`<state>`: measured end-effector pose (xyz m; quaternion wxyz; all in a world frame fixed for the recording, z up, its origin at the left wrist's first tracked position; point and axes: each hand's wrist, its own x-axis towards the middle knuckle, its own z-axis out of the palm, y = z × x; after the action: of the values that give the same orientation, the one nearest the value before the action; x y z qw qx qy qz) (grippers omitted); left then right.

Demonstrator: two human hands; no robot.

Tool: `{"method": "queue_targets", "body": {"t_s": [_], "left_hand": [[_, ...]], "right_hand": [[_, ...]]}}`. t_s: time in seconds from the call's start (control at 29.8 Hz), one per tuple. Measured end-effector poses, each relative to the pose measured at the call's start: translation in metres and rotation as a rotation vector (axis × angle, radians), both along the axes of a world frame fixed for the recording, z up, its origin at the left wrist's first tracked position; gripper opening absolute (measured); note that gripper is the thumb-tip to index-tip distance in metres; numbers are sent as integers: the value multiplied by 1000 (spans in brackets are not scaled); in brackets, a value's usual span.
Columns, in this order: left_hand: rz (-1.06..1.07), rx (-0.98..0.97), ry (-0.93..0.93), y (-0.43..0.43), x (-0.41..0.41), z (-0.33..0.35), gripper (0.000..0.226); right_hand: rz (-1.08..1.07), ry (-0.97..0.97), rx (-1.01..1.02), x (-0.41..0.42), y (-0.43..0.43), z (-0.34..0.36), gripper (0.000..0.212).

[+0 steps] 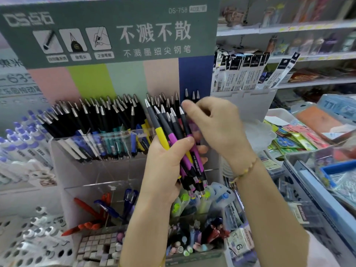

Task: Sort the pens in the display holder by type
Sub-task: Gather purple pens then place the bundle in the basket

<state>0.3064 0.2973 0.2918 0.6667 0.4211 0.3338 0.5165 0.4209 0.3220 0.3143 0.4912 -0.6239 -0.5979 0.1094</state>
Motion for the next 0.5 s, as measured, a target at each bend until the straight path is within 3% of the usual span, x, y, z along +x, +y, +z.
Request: {"method": "queue_targets", "body": {"t_s": [0.1, 0.3, 0.4, 0.5], "left_hand": [[-11, -1, -29, 0, 1, 0, 17], [-5, -84, -63, 6, -1, -7, 11], [-32, -73, -46, 8, -2, -10, 4], [-65, -58, 6, 8, -3, -13, 9]], "right_hand": [[227, 206, -200, 0, -9, 4, 28], [-118, 311, 297, 18, 15, 13, 27], [-265, 226, 469, 23, 25, 17, 23], [-309, 76, 485, 22, 31, 12, 22]]}}
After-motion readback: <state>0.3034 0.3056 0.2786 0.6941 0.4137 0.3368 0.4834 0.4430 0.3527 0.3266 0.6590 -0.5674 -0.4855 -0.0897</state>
